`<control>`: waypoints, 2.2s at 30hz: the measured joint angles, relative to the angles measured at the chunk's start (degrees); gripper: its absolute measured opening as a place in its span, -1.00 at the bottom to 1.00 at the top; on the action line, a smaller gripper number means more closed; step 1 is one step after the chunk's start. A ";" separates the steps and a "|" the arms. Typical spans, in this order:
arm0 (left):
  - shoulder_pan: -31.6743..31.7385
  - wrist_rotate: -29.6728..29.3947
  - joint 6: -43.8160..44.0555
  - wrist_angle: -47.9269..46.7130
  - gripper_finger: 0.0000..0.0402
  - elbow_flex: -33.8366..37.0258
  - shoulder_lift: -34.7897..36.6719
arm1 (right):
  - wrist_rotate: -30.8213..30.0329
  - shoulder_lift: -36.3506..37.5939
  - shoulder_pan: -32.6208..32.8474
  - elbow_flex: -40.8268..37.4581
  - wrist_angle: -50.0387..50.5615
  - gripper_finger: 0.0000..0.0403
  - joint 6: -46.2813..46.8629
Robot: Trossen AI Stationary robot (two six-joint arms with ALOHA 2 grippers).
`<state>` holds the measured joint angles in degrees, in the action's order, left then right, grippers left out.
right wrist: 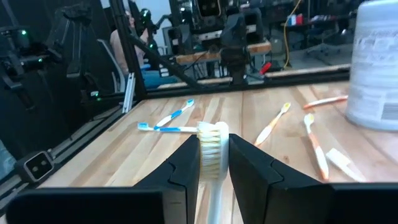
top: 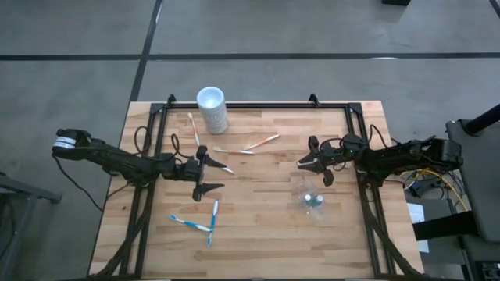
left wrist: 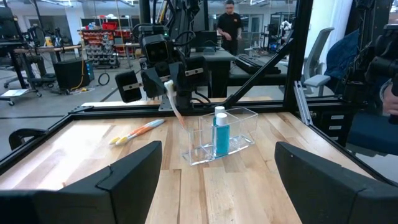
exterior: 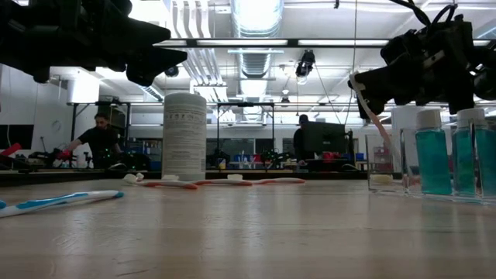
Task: Pick & Place toothbrushing station
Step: Put the orange toothbrush into the top section of the transparent organizer
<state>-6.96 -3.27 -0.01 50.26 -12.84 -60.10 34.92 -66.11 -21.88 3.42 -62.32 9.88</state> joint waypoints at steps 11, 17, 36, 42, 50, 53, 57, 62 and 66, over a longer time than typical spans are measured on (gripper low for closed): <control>-0.01 0.00 0.00 0.01 0.59 0.00 0.02 | -0.57 0.00 -0.01 0.00 -2.26 -0.59 -1.07; -0.01 -0.01 0.01 0.01 0.59 0.00 0.00 | -0.57 0.00 0.00 0.00 -2.23 -0.51 -0.97; 0.00 0.00 0.00 0.02 0.59 0.00 0.00 | -10.05 0.46 -1.10 0.07 -2.04 -0.40 4.94; -0.02 0.00 0.00 0.00 0.59 0.00 0.00 | -15.15 0.46 -1.14 0.05 1.89 -0.40 8.80; 0.00 0.00 0.00 0.02 0.59 0.00 0.00 | -19.97 0.46 -1.16 1.16 7.53 -0.32 9.18; -0.01 -0.01 0.00 0.00 0.59 0.01 0.02 | -20.14 0.46 -1.16 2.72 10.64 -0.32 9.20; -0.02 0.00 0.00 0.00 0.59 0.01 0.00 | -20.14 0.46 -1.16 5.83 17.23 -0.32 9.01; -0.01 -0.01 0.00 0.01 0.59 0.00 0.01 | -20.25 0.46 -1.16 10.76 25.47 -0.32 9.15; -0.01 0.00 0.01 0.02 0.59 0.01 0.01 | -22.73 1.45 -1.18 16.07 35.86 -0.32 9.09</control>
<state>-6.97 -3.27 0.00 50.28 -12.83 -60.08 12.19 -64.66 -23.06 19.49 -26.46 18.98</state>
